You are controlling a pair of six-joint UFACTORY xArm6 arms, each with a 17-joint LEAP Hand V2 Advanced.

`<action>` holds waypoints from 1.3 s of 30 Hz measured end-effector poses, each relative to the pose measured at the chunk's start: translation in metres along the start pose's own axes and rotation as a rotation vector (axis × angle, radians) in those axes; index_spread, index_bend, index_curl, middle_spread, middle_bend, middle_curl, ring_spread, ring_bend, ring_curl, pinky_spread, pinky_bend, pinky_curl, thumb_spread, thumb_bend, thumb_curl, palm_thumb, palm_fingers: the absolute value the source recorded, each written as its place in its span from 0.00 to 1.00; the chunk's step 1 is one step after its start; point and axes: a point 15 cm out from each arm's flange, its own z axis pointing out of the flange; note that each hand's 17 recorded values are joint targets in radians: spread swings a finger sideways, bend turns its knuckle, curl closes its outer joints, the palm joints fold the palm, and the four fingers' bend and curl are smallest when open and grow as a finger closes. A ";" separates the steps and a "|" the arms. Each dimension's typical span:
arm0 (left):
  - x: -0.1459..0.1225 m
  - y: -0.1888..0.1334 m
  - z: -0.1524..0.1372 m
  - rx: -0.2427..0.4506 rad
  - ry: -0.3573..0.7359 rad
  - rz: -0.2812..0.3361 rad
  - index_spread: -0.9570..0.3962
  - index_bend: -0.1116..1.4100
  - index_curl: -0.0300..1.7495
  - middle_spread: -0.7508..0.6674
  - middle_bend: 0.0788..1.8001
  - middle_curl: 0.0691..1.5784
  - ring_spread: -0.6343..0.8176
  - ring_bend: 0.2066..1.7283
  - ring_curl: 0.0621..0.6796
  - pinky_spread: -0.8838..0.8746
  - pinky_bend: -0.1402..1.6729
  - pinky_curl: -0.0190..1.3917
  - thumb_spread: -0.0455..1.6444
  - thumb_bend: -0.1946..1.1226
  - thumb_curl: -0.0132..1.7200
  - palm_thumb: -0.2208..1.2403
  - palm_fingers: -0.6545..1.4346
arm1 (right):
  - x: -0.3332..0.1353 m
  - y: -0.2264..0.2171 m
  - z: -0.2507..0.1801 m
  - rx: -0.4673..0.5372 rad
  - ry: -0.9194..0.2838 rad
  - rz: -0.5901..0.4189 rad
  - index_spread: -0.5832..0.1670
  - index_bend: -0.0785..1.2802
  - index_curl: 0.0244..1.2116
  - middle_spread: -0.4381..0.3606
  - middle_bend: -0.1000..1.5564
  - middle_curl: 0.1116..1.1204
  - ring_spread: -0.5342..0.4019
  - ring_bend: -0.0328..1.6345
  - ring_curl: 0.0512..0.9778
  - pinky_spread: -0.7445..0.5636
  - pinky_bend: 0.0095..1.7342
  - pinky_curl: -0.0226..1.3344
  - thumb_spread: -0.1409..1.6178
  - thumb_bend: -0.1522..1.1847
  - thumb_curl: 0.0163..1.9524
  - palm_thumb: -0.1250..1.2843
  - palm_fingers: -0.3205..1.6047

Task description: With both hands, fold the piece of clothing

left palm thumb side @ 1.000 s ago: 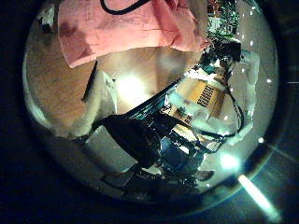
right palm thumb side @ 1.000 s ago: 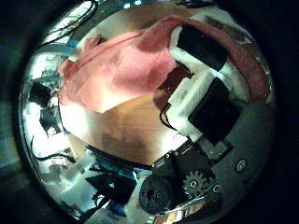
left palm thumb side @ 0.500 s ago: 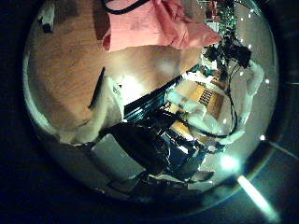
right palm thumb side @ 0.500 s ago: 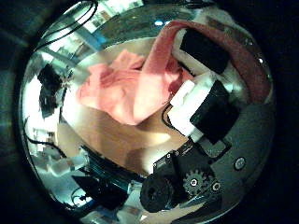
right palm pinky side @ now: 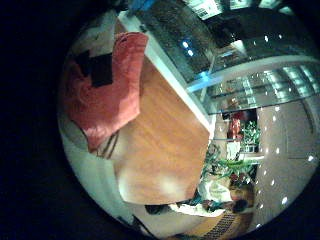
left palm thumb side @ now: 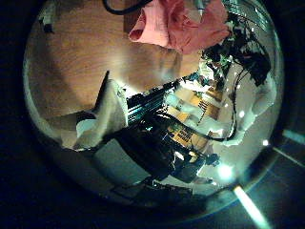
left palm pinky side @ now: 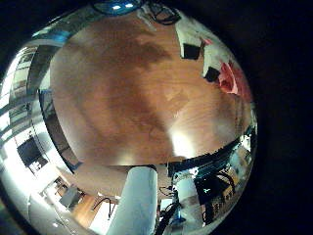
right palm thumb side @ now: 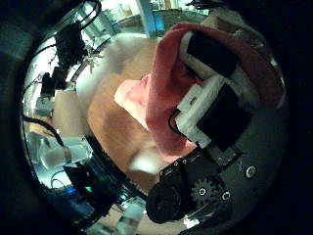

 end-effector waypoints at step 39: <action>0.088 0.071 -0.002 0.070 -0.056 -0.046 0.69 0.19 0.26 0.59 0.07 0.26 0.46 0.37 0.34 0.52 0.25 0.44 0.83 0.14 0.27 0.51 0.46 | 0.104 0.101 -0.063 -0.050 -0.114 0.313 0.19 0.19 0.27 0.43 0.28 0.31 0.61 0.51 0.31 0.88 0.51 0.34 0.75 0.10 0.14 0.30 0.23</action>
